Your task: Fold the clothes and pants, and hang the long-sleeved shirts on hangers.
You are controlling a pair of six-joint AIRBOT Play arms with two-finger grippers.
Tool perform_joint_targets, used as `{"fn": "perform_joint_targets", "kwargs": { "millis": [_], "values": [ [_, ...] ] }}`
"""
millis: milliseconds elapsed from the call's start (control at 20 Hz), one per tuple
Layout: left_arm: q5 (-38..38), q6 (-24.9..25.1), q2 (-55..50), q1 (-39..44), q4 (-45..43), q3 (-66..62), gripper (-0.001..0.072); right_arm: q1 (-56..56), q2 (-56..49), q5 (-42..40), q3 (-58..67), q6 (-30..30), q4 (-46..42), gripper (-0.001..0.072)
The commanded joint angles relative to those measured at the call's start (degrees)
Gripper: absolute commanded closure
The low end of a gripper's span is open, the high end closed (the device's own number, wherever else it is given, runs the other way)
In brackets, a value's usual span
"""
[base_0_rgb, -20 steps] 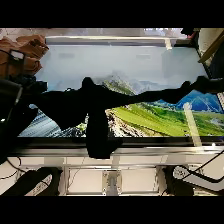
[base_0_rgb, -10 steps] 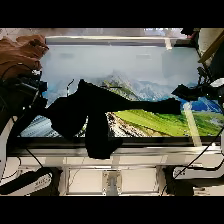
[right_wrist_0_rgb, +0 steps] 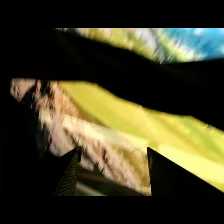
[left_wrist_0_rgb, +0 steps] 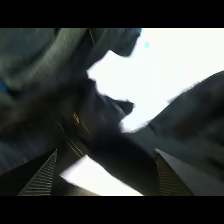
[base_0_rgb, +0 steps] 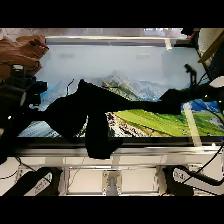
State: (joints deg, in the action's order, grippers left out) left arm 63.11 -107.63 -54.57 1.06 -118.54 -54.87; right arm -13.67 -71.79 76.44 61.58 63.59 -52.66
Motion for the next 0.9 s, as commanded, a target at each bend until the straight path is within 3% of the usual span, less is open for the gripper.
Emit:
{"fn": "perform_joint_targets", "kwargs": {
  "millis": [0,100,350,850],
  "values": [
    [1.1,-2.6,11.8,-0.9,15.9,8.3,0.0013,5.2,0.9,0.4,-10.6,-1.2,0.5,0.0264],
    [0.3,-2.7,16.5,-0.8,21.0,16.1,0.0012,7.7,0.7,0.5,-15.4,-1.2,1.8,0.0263],
    [-3.9,-8.9,23.1,-0.8,21.6,30.8,0.0012,15.8,-4.5,-1.2,-21.1,-1.8,9.9,0.0261],
    [-11.3,-10.2,21.9,-0.8,21.3,33.9,0.0013,30.8,-13.7,-8.0,-21.1,-3.3,18.4,0.0261]
  ]
}}
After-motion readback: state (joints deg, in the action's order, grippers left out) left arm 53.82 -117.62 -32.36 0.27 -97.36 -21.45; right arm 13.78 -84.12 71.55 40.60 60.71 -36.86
